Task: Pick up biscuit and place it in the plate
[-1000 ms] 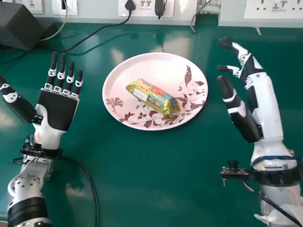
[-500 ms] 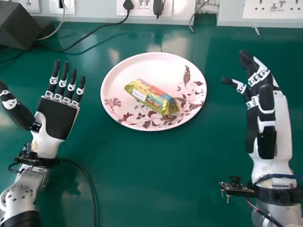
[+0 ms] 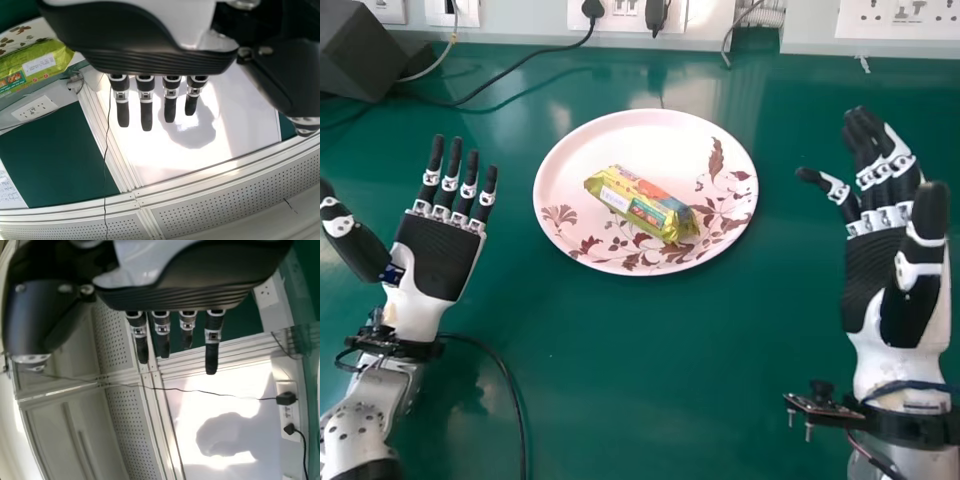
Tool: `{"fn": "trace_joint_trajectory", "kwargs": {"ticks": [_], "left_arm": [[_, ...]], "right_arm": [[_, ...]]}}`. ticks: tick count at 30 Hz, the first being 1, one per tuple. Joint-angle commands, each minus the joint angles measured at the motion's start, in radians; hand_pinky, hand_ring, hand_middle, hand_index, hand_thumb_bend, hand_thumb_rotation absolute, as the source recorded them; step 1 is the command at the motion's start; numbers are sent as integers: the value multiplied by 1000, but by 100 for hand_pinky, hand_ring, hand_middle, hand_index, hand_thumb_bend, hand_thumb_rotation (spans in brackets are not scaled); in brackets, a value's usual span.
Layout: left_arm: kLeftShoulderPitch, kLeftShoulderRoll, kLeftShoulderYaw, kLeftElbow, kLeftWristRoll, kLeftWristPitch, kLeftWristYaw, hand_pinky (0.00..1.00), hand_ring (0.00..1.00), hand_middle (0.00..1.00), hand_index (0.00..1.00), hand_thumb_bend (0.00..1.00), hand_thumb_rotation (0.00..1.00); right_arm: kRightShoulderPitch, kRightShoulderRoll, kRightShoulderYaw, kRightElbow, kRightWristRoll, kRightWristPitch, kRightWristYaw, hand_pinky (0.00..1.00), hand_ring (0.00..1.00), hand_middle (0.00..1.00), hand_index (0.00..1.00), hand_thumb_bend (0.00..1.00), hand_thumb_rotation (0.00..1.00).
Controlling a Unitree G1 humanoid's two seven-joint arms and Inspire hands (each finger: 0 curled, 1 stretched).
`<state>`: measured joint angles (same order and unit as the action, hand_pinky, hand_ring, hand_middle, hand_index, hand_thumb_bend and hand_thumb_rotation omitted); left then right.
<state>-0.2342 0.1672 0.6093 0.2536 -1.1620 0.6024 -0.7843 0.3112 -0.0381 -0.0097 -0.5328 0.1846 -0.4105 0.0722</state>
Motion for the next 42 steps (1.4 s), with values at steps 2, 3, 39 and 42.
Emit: {"fn": "trace_joint_trajectory", "kwargs": {"ticks": [2, 3, 39, 42], "left_arm": [[-10, 16, 6, 33, -10, 6, -7, 83, 87, 96, 100, 100, 92], [-13, 16, 5, 37, -7, 3, -9, 84, 87, 97, 100, 100, 92], [-47, 27, 13, 94, 1, -8, -22, 81, 87, 96, 98, 100, 80], [-43, 26, 14, 86, 0, -7, -18, 84, 89, 97, 100, 100, 81]], "right_arm": [[21, 16, 4, 18, 55, -27, 21, 69, 88, 95, 88, 92, 79], [22, 18, 2, 22, 70, -29, 27, 69, 88, 95, 88, 92, 80], [60, 100, -37, 144, 482, -68, 257, 65, 85, 91, 85, 96, 81], [61, 104, -41, 154, 517, -65, 289, 65, 85, 91, 84, 97, 81]]}}
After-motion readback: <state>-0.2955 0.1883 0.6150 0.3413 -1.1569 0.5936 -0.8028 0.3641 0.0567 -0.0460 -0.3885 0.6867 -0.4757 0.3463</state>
